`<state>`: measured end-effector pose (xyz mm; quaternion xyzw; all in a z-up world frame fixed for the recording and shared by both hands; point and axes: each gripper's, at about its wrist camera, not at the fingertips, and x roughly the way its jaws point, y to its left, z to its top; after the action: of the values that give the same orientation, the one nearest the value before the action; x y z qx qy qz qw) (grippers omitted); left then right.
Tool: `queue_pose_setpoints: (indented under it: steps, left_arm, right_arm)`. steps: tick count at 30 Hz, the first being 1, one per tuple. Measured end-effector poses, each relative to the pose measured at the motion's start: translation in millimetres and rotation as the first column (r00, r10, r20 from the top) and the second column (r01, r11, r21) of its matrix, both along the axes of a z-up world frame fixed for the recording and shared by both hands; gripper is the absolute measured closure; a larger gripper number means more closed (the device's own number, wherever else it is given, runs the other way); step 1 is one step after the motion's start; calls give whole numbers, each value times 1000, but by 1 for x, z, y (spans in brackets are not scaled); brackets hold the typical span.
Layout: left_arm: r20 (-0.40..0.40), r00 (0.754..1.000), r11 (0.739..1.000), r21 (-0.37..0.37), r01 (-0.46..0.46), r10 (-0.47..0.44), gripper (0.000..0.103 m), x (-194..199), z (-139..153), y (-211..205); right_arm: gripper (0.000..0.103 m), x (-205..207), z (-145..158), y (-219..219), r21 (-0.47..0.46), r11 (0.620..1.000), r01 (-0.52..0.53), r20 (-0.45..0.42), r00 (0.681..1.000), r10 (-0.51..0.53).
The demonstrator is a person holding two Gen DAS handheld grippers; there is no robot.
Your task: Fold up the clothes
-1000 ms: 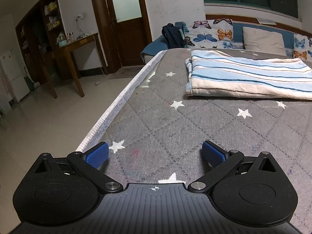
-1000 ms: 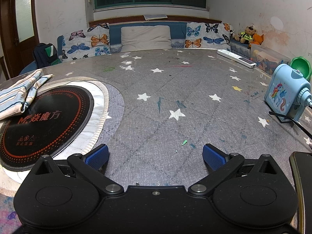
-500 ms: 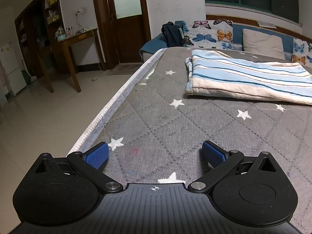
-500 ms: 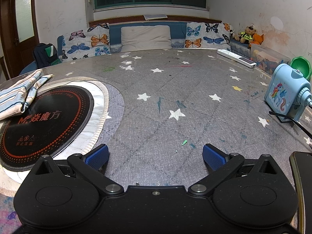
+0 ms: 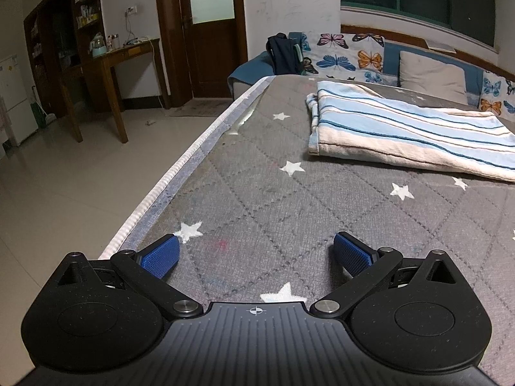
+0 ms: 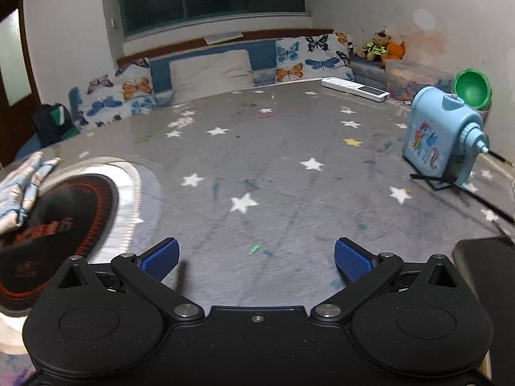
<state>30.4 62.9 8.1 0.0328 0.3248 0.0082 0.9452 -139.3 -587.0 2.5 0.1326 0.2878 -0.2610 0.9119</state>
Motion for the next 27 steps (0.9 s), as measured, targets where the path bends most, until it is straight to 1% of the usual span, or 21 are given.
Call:
queue_pose_setpoints:
  steps: [3,7,22,27]
  left_arm:
    - [-4,1000,1000,-13,0,0,0,0,0,2]
    - [-8,1000,1000,-25,0,0,0,0,0,4]
    - [-12,1000,999,-44,1,-1,0,2,-3,28]
    - [-12,1000,999,-43,1,-1,0,2,-2,26]
  right_arm:
    - [0,6,-1,-1,-11,1000,4,-10,1000,-4]
    - [0,19,-4,2,-59,998,-10,-59,998,7]
    - [0,13,-6,3,-62,998,-12,-58,998,8]
    - [0,15,-5,4,-62,998,-12,-60,998,8]
